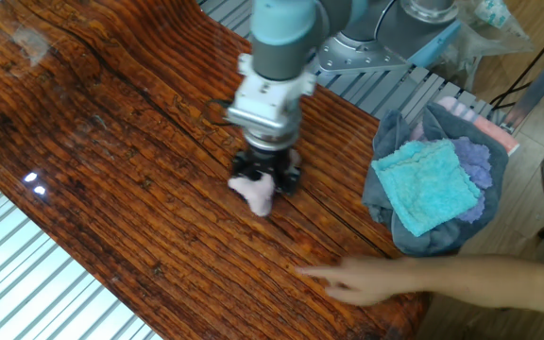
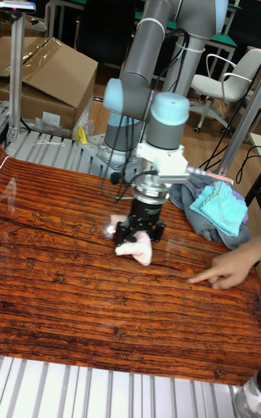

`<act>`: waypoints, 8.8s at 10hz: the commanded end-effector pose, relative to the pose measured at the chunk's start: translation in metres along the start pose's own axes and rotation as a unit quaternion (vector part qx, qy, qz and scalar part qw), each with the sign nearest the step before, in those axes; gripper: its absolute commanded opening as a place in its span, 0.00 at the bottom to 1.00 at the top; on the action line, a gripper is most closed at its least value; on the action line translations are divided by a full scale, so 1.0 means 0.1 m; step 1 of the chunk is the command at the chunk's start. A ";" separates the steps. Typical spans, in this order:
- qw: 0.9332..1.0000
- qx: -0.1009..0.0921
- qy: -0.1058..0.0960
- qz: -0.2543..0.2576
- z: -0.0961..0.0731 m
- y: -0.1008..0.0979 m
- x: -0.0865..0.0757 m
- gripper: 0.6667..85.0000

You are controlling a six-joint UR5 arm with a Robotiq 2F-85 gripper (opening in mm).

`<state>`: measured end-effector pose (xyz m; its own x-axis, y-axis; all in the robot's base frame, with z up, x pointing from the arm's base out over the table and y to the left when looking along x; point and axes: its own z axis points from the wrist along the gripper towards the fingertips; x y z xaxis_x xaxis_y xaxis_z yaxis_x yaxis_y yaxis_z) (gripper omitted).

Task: Clean the table with a cloth

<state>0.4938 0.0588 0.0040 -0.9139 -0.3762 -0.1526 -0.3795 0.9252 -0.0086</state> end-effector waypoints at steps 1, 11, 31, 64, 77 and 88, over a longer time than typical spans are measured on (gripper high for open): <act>1.000 0.000 0.001 -0.017 -0.04 -0.29 -0.20 0.00; 0.985 -0.018 0.024 0.172 -0.20 -0.02 -0.23 0.00; 0.990 -0.072 -0.005 0.122 0.01 0.90 -0.84 0.00; 0.995 -0.032 0.012 0.093 0.56 0.19 -0.96 0.00; 0.960 -0.142 0.018 0.240 0.03 1.20 -1.24 0.00; 0.990 0.037 0.059 0.126 -0.09 0.44 -0.89 0.00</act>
<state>0.5672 0.1428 0.0166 -0.9886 -0.1371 -0.0626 -0.1321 0.9881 -0.0783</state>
